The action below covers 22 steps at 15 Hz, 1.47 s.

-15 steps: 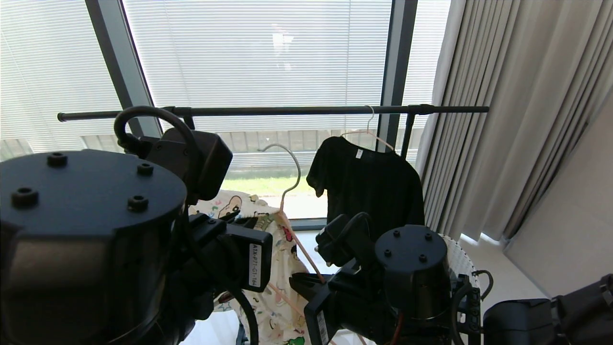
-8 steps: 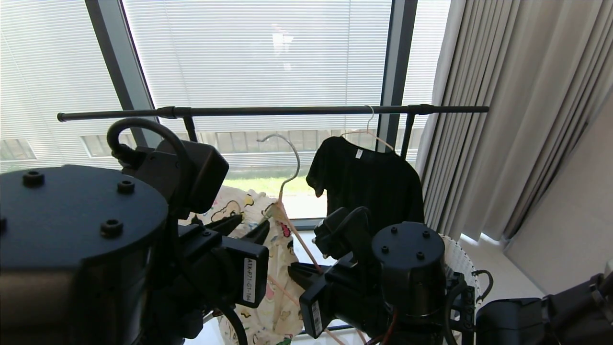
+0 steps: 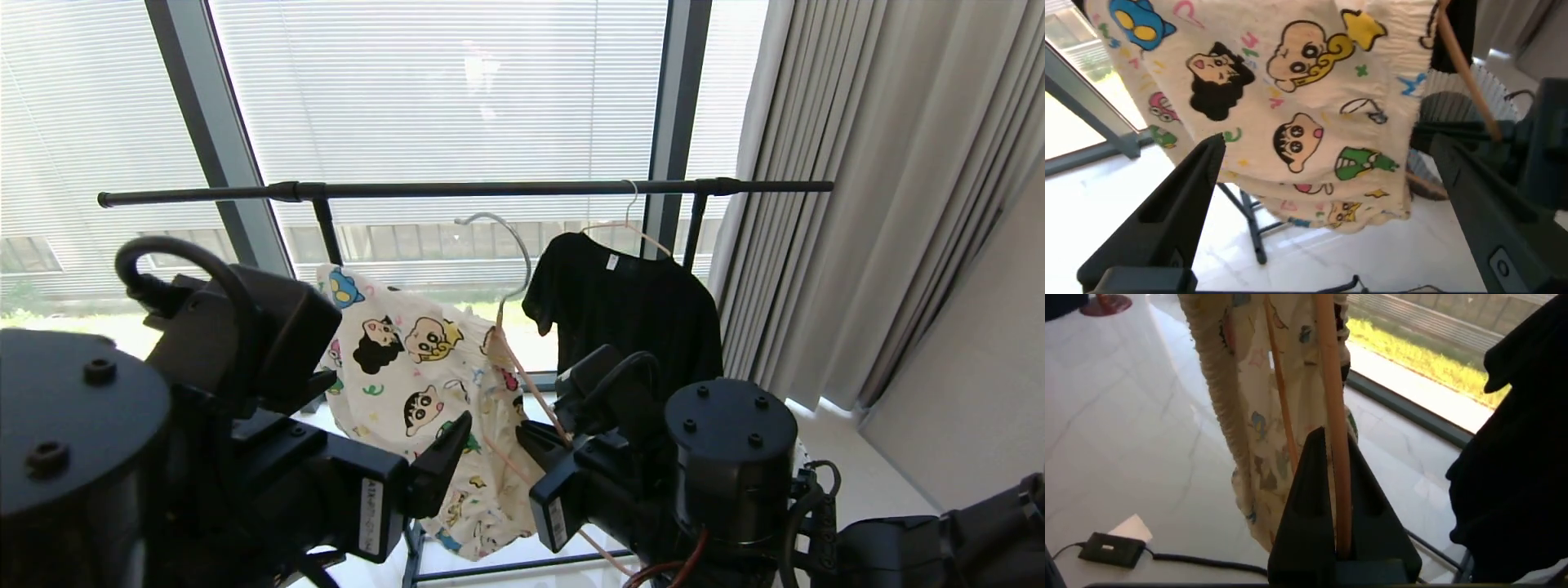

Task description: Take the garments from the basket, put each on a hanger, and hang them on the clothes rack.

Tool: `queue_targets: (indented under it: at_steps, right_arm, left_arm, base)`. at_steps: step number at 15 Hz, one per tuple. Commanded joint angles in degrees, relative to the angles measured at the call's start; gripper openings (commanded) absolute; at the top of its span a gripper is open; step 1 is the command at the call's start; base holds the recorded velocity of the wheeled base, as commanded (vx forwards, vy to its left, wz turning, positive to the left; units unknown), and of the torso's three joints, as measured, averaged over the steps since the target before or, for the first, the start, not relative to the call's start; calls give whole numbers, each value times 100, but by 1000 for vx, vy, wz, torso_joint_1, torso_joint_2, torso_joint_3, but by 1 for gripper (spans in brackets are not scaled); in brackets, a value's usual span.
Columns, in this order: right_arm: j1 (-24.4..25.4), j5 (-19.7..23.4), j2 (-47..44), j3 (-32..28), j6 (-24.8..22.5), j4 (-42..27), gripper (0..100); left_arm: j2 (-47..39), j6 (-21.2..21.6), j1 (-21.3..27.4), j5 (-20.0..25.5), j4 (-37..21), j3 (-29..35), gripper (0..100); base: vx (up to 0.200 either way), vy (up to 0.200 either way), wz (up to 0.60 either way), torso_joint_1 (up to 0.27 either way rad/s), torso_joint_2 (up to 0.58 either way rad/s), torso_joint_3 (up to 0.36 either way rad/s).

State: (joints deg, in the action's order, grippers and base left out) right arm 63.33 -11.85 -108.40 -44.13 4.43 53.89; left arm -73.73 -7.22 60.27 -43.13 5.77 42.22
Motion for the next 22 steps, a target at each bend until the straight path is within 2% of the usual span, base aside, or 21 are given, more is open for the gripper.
queue_targets:
  at_steps: [1,3,5,6,7,8,10,12,14,17,22]
  right_arm:
    - [-75,104,434,581,-109,-2,0]
    - [-75,324,979,1407,-144,-2,0]
    - [-66,649,1559,2233,-311,-2,0]
    - [-66,745,1699,2400,-434,-2,0]
    - [-58,1053,2033,2875,-829,-2,0]
    - [-58,1290,2191,3103,-1075,-11,0]
    - [21,1510,2306,3393,-1330,-2,0]
    - [408,1528,2279,3455,-1374,-11,0]
    - [760,1501,2156,3385,-1374,-11,0]
    - [1041,1484,2007,3244,-1374,-11,0]
    - [1103,1484,1620,2620,-1374,-11,0]
  left_arm:
    - [588,282,-7,77,3,-495,100]
    - [983,537,-15,428,3,-697,100]
    - [1247,880,-7,1043,3,-899,100]
    - [1300,994,2,1298,3,-952,100]
    - [1458,1337,73,2160,3,-1110,100]
    - [1484,1574,81,2669,21,-1207,100]
    - [1484,1926,99,3267,21,-1356,100]
    - [1467,2479,231,4005,21,-1646,100]
    - [1264,2611,284,4287,21,-1726,100]
    - [983,2594,354,4287,144,-1717,100]
    - [860,2603,363,4287,144,-1734,100]
  base:
    - [0,0,0,0,0,0]
    - [0,0,0,0,0,0]
    - [0,0,0,0,0,0]
    - [0,0,0,0,0,0]
    - [0,0,0,0,0,0]
    - [0,0,0,0,0,0]
    - [0,0,0,0,0,0]
    - [0,0,0,0,0,0]
    - [0,0,0,0,0,0]
    - [0,0,0,0,0,0]
    - [0,0,0,0,0,0]
